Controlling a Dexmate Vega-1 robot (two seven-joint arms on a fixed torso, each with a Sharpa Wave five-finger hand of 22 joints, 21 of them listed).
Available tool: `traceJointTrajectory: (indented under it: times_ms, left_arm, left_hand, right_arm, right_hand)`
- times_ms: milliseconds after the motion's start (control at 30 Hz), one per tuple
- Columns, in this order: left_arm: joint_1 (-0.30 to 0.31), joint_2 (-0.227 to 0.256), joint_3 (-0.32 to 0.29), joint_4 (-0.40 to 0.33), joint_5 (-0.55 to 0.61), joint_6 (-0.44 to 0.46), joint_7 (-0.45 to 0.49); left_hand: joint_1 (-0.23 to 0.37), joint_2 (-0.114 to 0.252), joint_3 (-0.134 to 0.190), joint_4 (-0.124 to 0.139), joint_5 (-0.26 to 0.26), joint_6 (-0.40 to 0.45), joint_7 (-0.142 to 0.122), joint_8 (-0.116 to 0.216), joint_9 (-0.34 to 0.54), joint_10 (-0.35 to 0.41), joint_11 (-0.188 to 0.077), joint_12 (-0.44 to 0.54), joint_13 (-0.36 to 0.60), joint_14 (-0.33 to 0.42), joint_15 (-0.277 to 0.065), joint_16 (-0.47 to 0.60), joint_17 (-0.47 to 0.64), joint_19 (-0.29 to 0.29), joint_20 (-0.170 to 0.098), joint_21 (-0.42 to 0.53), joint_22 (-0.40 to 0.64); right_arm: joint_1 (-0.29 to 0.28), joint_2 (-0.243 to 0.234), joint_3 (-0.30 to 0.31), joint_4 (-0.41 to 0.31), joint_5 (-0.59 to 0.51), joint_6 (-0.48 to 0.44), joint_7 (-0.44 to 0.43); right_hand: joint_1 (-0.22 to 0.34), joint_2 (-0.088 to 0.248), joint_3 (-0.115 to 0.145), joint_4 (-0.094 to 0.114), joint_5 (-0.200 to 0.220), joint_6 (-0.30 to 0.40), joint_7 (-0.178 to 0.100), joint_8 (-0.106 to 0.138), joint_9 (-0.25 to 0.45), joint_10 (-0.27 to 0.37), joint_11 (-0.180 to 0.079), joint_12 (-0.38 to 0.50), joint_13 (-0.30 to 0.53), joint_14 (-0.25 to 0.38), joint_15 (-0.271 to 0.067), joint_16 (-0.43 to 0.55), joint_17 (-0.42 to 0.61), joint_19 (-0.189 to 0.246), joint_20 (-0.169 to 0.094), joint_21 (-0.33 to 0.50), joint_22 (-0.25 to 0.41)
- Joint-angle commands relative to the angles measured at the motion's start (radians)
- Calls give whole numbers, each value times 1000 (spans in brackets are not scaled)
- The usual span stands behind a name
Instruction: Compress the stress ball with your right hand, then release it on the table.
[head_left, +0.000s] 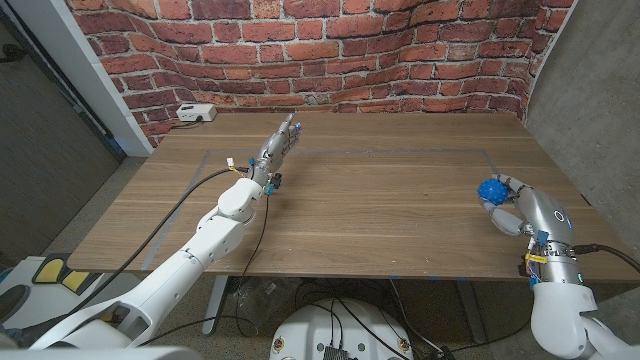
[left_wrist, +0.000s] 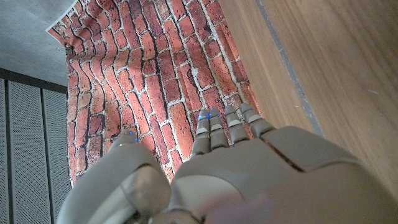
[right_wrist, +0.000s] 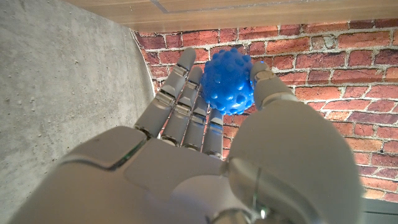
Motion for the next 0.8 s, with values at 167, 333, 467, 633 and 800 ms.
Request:
traceJointTrajectory:
  times_ms: [167,333,467,633,800]
  left_arm:
    - [-17,-2,6,14,1,5,-15]
    - [-21,0,6,12,2,7,-18]
    - [-24,1,6,14,2,6,-21]
    - [-25,0,6,18,-2,8,-24]
    - [-29,-3,6,28,-5,6,-30]
  left_hand:
    - [-1,0,-6,0,-3,6,0,-3,3,6,0,0,5,7,8,-5,3,3,0,-3,3]
    - [0,1,-7,0,-3,6,1,-3,3,8,0,0,5,7,8,-5,3,3,1,-3,3]
    - [0,2,-7,0,-4,6,1,-3,3,8,0,0,5,8,7,-4,3,3,0,-4,3]
    - [0,2,-7,0,-4,7,0,-3,3,7,1,0,5,8,8,-4,3,3,0,-4,3]
    - [1,3,-8,0,-5,7,-1,-4,3,6,1,-1,5,8,8,-5,3,3,0,-4,3]
  right_arm:
    - [35,65,-14,65,-36,118,-94]
    - [39,78,-18,71,-34,135,-106]
    - [45,88,-22,75,-31,151,-119]
    - [49,91,-24,75,-32,157,-117]
    - [50,93,-22,72,-33,156,-113]
  right_hand:
    - [27,14,6,9,-8,96,-28,28,2,103,-37,21,2,79,-71,14,4,47,-78,32,8]
    - [39,26,10,9,-11,132,-31,36,2,134,-38,24,1,112,-88,19,5,70,-90,46,10]
    - [59,40,14,8,-18,170,-38,41,2,183,-44,30,1,166,-105,30,6,108,-104,69,12]
    - [81,62,15,11,-30,262,-51,60,2,267,-53,42,-1,244,-123,42,8,148,-113,100,16]
    - [103,84,19,10,-38,314,-63,67,3,311,-58,43,-1,291,-135,47,9,180,-119,125,20]
